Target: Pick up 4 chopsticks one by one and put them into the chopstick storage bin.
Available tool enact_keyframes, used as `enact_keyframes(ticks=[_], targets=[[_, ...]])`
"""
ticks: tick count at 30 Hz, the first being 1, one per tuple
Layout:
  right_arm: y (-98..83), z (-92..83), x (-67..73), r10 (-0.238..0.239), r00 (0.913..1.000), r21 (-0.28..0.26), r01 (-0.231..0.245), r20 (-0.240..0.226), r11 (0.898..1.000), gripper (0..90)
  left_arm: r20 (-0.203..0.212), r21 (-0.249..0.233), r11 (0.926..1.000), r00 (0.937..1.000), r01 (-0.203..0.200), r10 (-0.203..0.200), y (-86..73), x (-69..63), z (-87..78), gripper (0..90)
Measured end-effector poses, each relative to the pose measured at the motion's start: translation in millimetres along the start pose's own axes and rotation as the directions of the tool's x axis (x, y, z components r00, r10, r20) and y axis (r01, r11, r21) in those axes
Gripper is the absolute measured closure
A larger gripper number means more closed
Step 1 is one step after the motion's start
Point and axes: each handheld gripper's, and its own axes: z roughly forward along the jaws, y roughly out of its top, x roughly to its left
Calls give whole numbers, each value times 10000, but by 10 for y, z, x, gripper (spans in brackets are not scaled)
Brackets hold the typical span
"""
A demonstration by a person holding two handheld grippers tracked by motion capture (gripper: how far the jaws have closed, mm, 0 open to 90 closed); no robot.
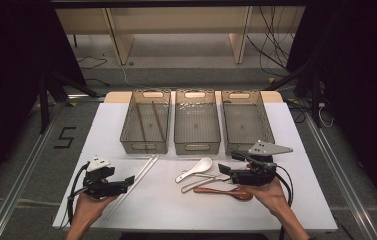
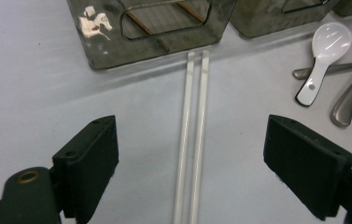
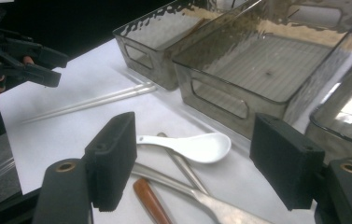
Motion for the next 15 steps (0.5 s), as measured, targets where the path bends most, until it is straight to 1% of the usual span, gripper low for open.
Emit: enact_keyframes(ticks=[2, 4, 5, 7, 9, 11, 13, 15], targets=[[-47, -40, -5, 17, 10000, -81, -17, 37, 10000, 324, 67, 265, 9996, 9999, -98, 96, 6, -1, 15, 183], [-99, -73, -7, 145, 9999, -125, -144, 73, 9998, 323, 21, 455, 9987, 9998, -212, 211, 10, -1, 23, 183], [-127, -89, -2, 148, 9998, -143, -147, 108, 9998, 323, 23, 548, 9983, 9998, -207, 206, 11, -3, 27, 183], [-193, -124, 14, 139, 9997, -239, -134, 203, 9996, 323, -45, 699, 9970, 9994, -337, 341, 8, -4, 35, 187], [-269, -153, 30, 253, 9995, -407, -245, 183, 9989, 322, -116, 921, 9945, 9986, -504, 517, 2, -15, 50, 188], [-339, -175, 41, 364, 9990, -417, -353, 259, 9985, 313, -111, 1039, 9933, 9986, -507, 521, 3, -23, 68, 191], [-400, -200, 48, 489, 9985, -480, -478, 235, 9977, 307, -111, 1242, 9906, 9981, -581, 600, 12, -27, 75, 188], [-452, -225, 62, 486, 9981, -544, -466, 367, 9974, 305, -187, 1381, 9882, 9974, -659, 692, 26, -28, 82, 192]])
